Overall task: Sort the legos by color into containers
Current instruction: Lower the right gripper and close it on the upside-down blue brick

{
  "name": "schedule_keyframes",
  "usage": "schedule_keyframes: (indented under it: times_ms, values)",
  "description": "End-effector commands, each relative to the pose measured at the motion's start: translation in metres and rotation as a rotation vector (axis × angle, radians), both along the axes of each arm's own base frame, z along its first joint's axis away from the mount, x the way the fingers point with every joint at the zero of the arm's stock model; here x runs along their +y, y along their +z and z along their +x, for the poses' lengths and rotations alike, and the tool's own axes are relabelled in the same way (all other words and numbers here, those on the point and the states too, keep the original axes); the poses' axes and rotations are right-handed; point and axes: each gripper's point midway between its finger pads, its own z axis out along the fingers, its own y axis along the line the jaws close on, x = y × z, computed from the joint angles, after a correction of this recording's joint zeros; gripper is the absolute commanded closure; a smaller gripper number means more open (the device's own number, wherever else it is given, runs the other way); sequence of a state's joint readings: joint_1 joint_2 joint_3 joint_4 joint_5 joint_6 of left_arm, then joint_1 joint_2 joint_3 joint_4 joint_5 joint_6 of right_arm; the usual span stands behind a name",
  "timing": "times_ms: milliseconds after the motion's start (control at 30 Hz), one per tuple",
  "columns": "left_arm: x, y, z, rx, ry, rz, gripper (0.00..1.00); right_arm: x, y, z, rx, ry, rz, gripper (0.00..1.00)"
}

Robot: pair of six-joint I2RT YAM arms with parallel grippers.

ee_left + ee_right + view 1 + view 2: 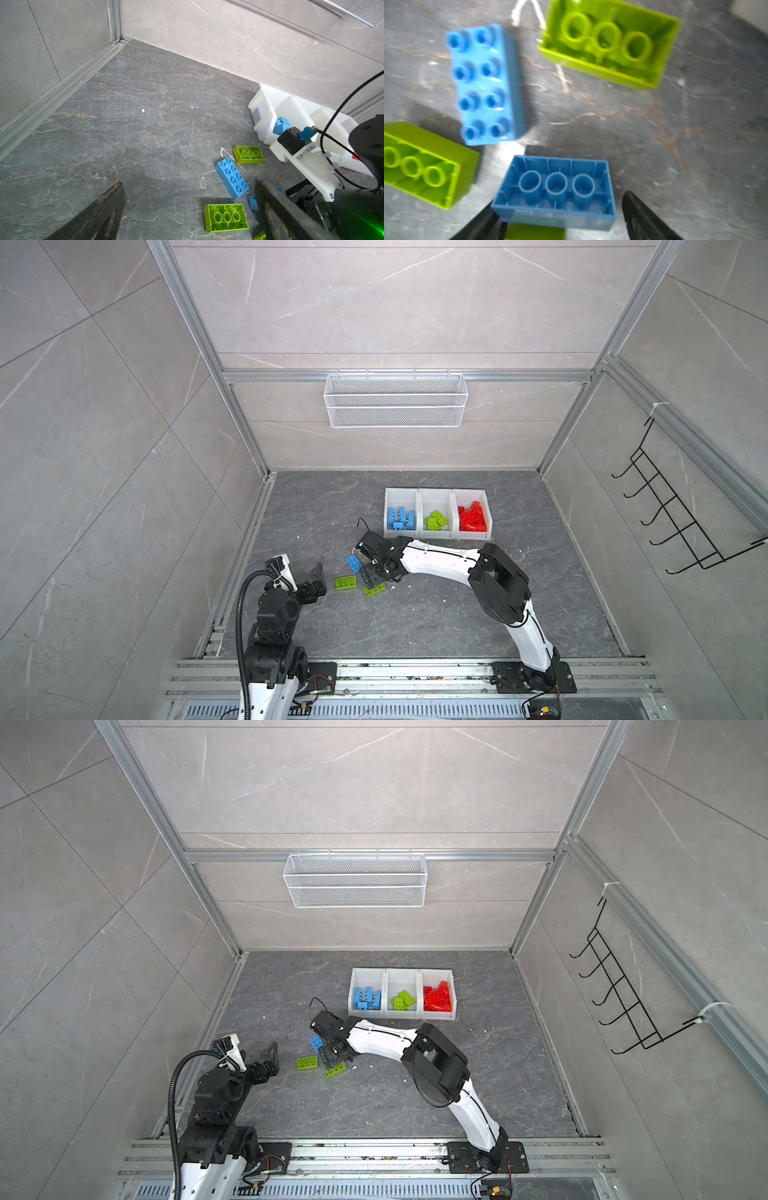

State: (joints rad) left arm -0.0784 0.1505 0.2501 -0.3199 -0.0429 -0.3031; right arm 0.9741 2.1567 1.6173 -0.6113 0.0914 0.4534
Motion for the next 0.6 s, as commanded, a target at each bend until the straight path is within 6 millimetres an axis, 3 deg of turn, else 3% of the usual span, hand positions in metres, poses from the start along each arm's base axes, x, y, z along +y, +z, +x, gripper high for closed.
schedule_keyframes:
  times_ms: [0,167,567]
  values:
    - [-0.002,0.005,0.000,-0.022,-0.012,-0.008,0.00,-0.003,0.041,0.005,-0.055,0.004,0.069,0.12]
    - [-0.003,0.006,0.000,-0.023,-0.014,-0.009,0.00,0.005,0.047,0.000,-0.047,0.053,0.096,0.11]
    - [-0.003,0.006,0.000,-0.024,-0.014,-0.009,0.00,0.000,0.020,0.006,-0.023,0.166,-0.076,0.11]
